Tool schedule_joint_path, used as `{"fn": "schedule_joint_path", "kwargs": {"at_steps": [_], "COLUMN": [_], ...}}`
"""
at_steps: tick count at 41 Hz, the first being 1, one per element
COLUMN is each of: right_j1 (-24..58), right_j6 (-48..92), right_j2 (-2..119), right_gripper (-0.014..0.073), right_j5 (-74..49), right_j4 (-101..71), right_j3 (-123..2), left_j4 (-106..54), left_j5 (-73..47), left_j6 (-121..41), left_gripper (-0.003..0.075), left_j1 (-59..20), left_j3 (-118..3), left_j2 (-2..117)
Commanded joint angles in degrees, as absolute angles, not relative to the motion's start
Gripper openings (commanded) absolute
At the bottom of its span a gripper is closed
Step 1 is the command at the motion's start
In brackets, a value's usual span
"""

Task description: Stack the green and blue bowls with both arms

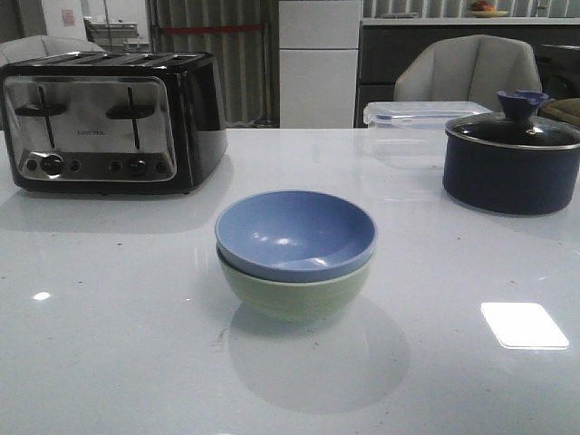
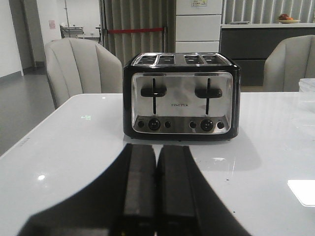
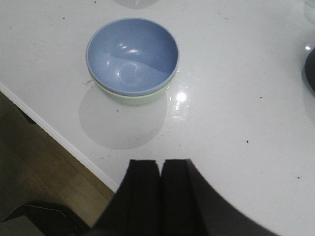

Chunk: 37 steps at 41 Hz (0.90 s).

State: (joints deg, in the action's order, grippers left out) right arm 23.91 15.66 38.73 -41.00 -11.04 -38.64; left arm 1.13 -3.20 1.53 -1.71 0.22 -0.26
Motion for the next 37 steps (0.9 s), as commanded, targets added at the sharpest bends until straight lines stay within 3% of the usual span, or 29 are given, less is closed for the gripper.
{"fn": "schedule_joint_path", "kwargs": {"at_steps": [1, 29, 37], "right_j1": [23.7, 23.7, 21.06], "right_j6": [16.19, 16.19, 16.19], "right_j2": [38.71, 38.57, 32.15], "right_gripper": [0.0005, 0.0005, 0.0005], "right_j5": [-37.12, -37.06, -32.0], "right_j4": [-11.69, -11.69, -10.51], "right_j3": [-40.21, -40.06, -36.0], "left_j4": [1.25, 1.25, 1.25], "left_j5": [2.12, 2.12, 2.12], "left_j6": [2.26, 2.26, 2.26], "left_gripper": [0.0098, 0.0098, 0.0098], "left_j1": [-1.51, -1.51, -1.51], "left_j3": [0.63, 0.63, 0.63], "left_j2": [-1.3, -1.3, -1.3]}}
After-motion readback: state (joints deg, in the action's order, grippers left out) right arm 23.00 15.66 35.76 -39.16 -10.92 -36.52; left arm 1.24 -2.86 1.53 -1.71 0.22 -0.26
